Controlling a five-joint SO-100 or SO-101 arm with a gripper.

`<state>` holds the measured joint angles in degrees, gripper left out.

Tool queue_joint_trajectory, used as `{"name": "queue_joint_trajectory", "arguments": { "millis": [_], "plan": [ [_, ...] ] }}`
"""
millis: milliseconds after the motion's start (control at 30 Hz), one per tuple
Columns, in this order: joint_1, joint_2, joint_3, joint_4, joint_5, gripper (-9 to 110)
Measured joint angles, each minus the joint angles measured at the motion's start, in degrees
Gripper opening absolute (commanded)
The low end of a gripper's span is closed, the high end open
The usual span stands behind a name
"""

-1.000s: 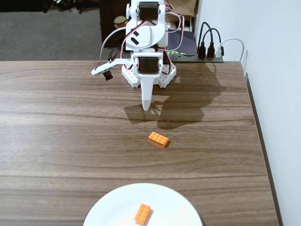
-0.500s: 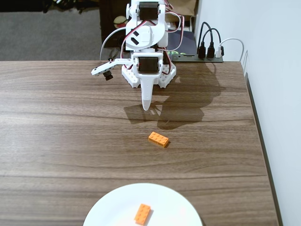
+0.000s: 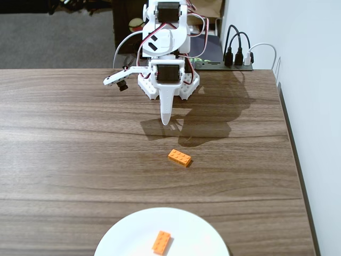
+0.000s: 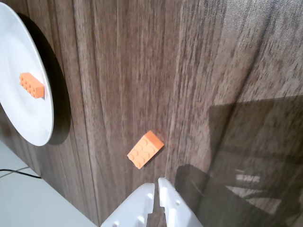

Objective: Grasp a lego block and put it on the plate.

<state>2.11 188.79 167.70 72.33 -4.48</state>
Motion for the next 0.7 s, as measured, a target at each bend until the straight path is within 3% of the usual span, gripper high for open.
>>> {"name": "queue_joint_trajectory", "arguments": {
  "millis": [700],
  "plan": [
    [0.00, 0.00, 0.00, 0.00, 0.00, 0]
  ]
}}
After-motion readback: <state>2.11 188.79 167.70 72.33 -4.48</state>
